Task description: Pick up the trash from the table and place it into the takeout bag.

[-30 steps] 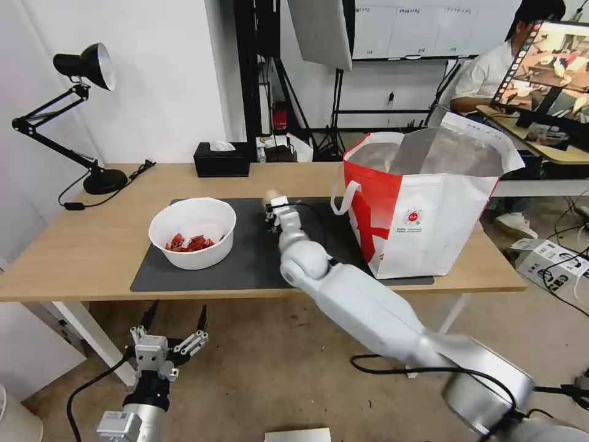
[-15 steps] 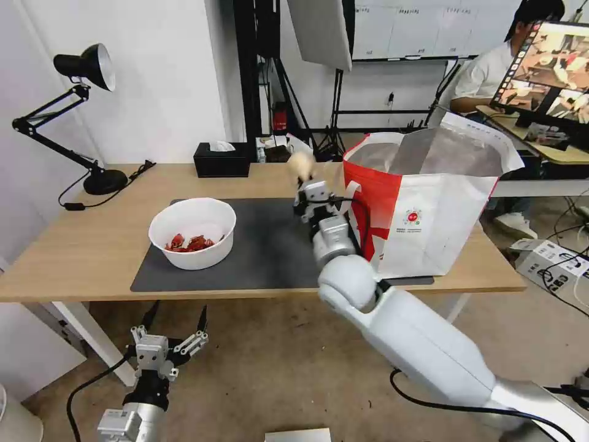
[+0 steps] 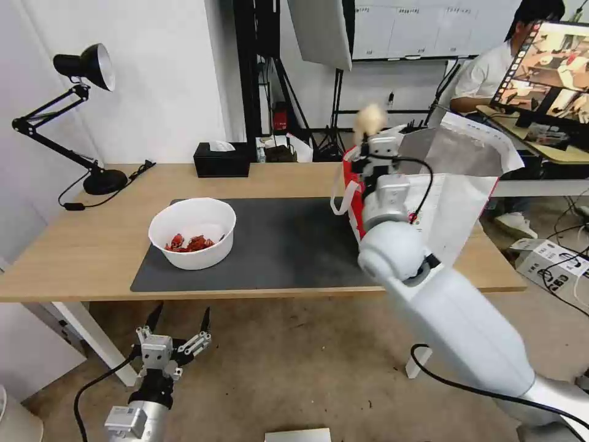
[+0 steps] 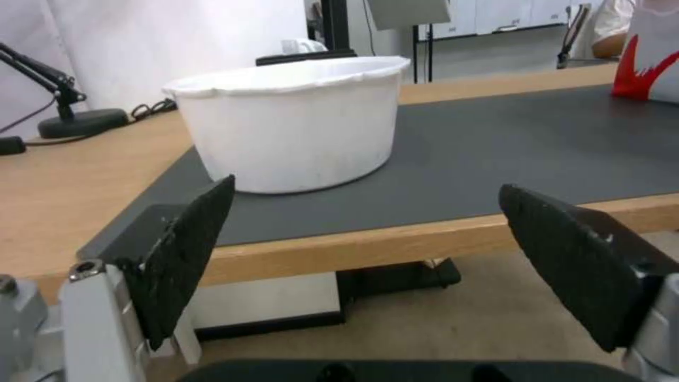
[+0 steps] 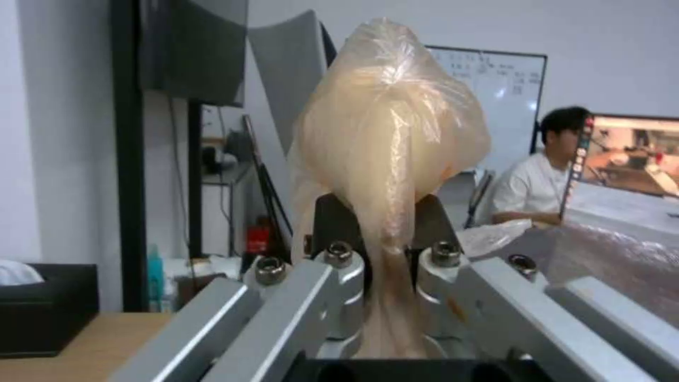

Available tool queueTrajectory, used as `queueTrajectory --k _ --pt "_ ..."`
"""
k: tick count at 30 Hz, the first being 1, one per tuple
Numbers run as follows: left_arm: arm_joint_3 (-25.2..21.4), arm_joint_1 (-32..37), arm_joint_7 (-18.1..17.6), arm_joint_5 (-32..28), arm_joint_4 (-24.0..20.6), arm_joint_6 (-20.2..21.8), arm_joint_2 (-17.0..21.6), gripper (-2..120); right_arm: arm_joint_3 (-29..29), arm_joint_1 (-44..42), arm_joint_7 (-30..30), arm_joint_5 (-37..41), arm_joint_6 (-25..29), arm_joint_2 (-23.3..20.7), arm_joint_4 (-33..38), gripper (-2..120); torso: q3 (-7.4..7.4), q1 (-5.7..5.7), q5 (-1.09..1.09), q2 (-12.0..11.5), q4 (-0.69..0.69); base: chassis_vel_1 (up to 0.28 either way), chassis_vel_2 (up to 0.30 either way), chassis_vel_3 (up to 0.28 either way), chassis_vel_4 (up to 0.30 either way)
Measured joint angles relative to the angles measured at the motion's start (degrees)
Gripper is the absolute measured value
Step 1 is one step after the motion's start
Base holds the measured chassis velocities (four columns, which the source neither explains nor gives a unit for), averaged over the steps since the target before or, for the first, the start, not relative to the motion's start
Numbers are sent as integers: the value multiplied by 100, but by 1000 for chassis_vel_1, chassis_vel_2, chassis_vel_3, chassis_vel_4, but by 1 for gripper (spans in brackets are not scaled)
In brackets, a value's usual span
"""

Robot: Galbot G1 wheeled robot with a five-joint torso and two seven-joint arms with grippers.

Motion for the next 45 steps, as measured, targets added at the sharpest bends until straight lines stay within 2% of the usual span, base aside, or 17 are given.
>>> queueTrajectory --k 12,14,16,18,19,24,25,28,29,31,32,34,35,37,45 --pt "79 -150 -2 -99 76 108 74 100 82 79 365 693 -285 -137 19 4 0 0 0 -1 0 0 0 0 0" --pt "83 -159 -2 -112 85 113 91 100 130 90 479 926 -381 -176 46 16 0 0 0 -1 0 0 0 0 0" --pt "83 -162 -2 -115 90 113 98 100 141 94 489 949 -396 -196 55 19 0 0 0 0 0 0 0 0 0" --pt "83 -162 -2 -117 92 113 115 100 151 100 492 971 -426 -234 89 29 0 0 0 -1 0 0 0 0 0" --pt "83 -162 -2 -117 92 113 115 100 151 100 492 971 -426 -234 89 29 0 0 0 -1 0 0 0 0 0" --pt "89 -166 -2 -126 77 113 130 100 152 115 501 986 -461 -314 122 48 0 0 0 -1 0 0 0 0 0" --pt "89 -166 -2 -126 77 113 130 100 152 115 501 986 -461 -314 122 48 0 0 0 -1 0 0 0 0 0" --pt "101 -164 -2 -127 68 114 131 100 154 117 511 998 -464 -383 143 65 0 0 0 -1 0 0 0 0 0" --pt "101 -164 -2 -127 68 114 131 100 154 117 511 998 -464 -383 143 65 0 0 0 -1 0 0 0 0 0" --pt "113 -160 -2 -128 57 114 131 100 158 118 514 1001 -465 -421 158 76 0 0 0 0 0 0 0 0 0" --pt "113 -160 -2 -128 57 114 131 100 158 118 514 1001 -465 -421 158 76 0 0 0 0 0 0 0 0 0" --pt "120 -152 -2 -127 41 114 131 100 161 110 515 1001 -465 -447 174 87 0 0 0 0 0 0 0 0 0" --pt "120 -152 -2 -127 41 114 131 100 161 110 515 1001 -465 -447 174 87 0 0 0 0 0 0 0 0 0" --pt "122 -147 -2 -125 29 114 133 100 161 98 515 1002 -465 -465 198 96 0 0 0 0 0 0 0 0 0" --pt "133 -151 -3 -122 9 115 137 100 161 64 494 1002 -465 -509 238 100 0 0 0 0 0 0 0 0 0"
